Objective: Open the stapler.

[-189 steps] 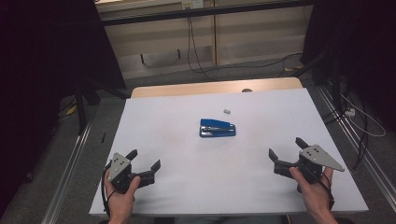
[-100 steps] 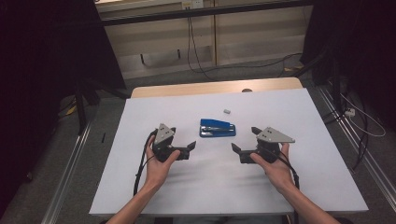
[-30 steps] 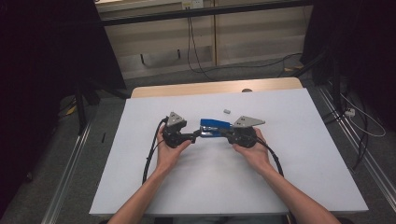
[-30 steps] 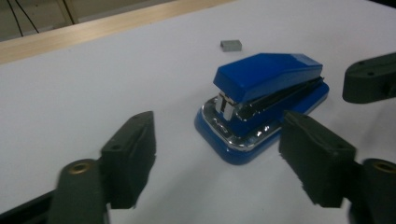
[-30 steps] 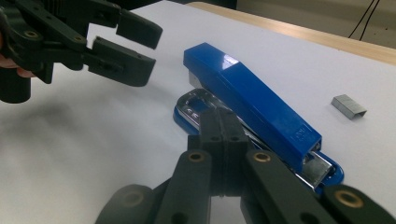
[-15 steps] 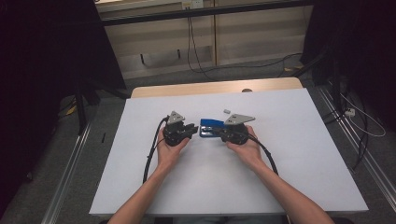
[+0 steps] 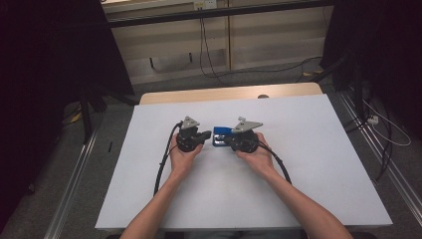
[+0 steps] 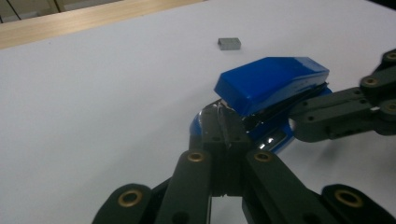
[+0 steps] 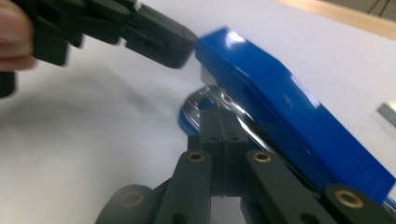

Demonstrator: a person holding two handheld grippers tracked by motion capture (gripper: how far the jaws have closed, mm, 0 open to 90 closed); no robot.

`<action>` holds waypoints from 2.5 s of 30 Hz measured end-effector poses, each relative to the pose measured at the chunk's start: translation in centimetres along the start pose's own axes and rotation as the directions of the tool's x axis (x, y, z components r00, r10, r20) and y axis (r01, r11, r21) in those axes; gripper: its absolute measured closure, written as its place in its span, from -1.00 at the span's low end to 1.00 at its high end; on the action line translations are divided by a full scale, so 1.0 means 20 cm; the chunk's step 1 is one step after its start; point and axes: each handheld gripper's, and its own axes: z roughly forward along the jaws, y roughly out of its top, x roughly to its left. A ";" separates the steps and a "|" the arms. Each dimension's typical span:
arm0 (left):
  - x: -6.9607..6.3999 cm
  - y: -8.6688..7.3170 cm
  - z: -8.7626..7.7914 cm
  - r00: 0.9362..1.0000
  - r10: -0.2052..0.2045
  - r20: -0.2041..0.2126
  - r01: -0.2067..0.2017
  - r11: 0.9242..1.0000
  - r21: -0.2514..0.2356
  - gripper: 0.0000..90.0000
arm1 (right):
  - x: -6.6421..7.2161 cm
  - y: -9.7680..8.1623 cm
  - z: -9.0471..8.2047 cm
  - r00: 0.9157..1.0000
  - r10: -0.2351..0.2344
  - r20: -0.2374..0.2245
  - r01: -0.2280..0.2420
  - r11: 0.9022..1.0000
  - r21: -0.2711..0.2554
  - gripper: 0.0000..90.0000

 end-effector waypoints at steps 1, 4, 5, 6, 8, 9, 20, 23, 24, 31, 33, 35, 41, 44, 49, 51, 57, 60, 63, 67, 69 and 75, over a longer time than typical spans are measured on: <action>0.00 0.00 0.00 1.000 0.003 0.000 -0.003 1.000 0.003 1.00 | 0.00 0.00 0.01 1.000 -0.009 0.017 0.009 1.000 0.016 1.00; 0.01 0.00 0.00 1.000 -0.009 -0.002 0.009 1.000 -0.005 1.00 | -0.01 -0.01 0.01 0.999 0.001 0.033 -0.002 1.000 0.028 1.00; 0.01 0.00 0.00 1.000 -0.015 -0.004 0.015 1.000 -0.009 1.00 | -0.02 -0.01 0.01 0.999 0.002 0.039 -0.003 1.000 0.031 1.00; 0.01 0.00 0.00 1.000 -0.020 -0.008 0.020 1.000 -0.008 1.00 | -0.02 -0.01 0.01 0.999 0.003 0.044 -0.004 0.999 0.035 1.00; 0.01 0.00 0.01 1.000 -0.022 -0.007 0.022 1.000 -0.011 1.00 | -0.03 -0.02 0.01 0.999 0.009 0.046 -0.011 0.999 0.036 1.00; 0.01 0.00 0.01 1.000 -0.024 -0.011 0.024 1.000 -0.010 1.00 | -0.04 -0.02 0.02 0.999 0.016 0.044 -0.017 0.999 0.037 1.00; 0.01 0.00 0.05 0.999 -0.039 -0.017 0.039 0.999 0.006 1.00 | -0.01 -0.01 0.03 1.000 0.005 0.029 -0.006 0.999 0.040 1.00; 0.01 0.00 0.05 0.999 -0.042 -0.014 0.042 0.999 0.013 1.00 | -0.02 -0.01 0.03 1.000 0.015 0.025 -0.016 0.999 0.038 1.00; 0.01 0.00 0.05 0.999 -0.034 -0.017 0.035 0.999 0.011 1.00 | -0.02 -0.01 0.03 1.000 0.020 0.023 -0.020 0.999 0.038 1.00; 0.02 -0.01 0.07 1.000 -0.014 0.002 0.014 1.000 -0.001 1.00 | -0.02 -0.01 0.03 0.999 0.021 0.031 -0.022 0.999 0.037 1.00; 0.02 0.00 0.07 1.000 -0.009 -0.003 0.009 1.000 -0.003 1.00 | -0.02 -0.01 0.03 0.999 0.021 0.033 -0.022 0.999 0.037 1.00; 0.01 0.00 0.07 1.000 -0.008 0.001 0.008 1.000 -0.004 1.00 | -0.02 -0.01 0.03 0.999 0.018 0.035 -0.019 0.999 0.036 1.00; 0.01 0.00 0.07 1.000 -0.013 0.002 0.013 1.000 -0.013 1.00 | -0.02 -0.01 0.03 0.999 0.013 0.040 -0.014 0.999 0.035 1.00; 0.01 0.01 0.07 1.000 -0.021 0.002 0.021 1.000 -0.012 1.00 | -0.01 -0.01 0.03 0.999 0.006 0.045 -0.008 0.999 0.036 1.00; 0.01 0.02 0.06 1.000 -0.018 -0.001 0.018 1.000 -0.019 1.00 | -0.01 -0.01 0.03 0.999 0.007 0.045 -0.008 0.999 0.036 1.00; 0.01 0.02 0.06 1.000 -0.023 0.004 0.023 0.999 -0.023 1.00 | -0.01 -0.01 0.03 0.999 0.008 0.044 -0.009 0.999 0.036 1.00; 0.00 0.03 0.05 0.999 -0.035 0.008 0.036 0.999 -0.040 1.00 | -0.01 -0.01 0.03 0.999 -0.001 0.048 -0.001 0.999 0.036 1.00; -0.01 0.04 0.05 0.999 -0.039 0.001 0.039 0.998 -0.045 1.00 | -0.01 -0.01 0.03 0.999 -0.002 0.047 0.001 0.999 0.036 1.00; -0.01 0.04 0.05 0.999 -0.037 -0.003 0.037 0.998 -0.048 1.00 | -0.01 -0.01 0.03 0.999 -0.004 0.047 0.003 0.999 0.036 1.00; -0.01 0.04 0.05 0.999 -0.036 0.003 0.036 0.998 -0.051 1.00 | -0.01 -0.01 0.03 0.999 -0.008 0.046 0.007 0.999 0.037 1.00; -0.01 0.04 0.05 0.999 -0.039 0.004 0.039 0.998 -0.055 1.00 | -0.01 -0.01 0.03 0.999 -0.013 0.043 0.011 0.999 0.038 1.00; -0.01 0.05 0.03 0.998 -0.052 0.018 0.053 0.996 -0.077 1.00 | 0.00 -0.01 0.03 0.999 -0.032 0.043 0.030 0.999 0.039 1.00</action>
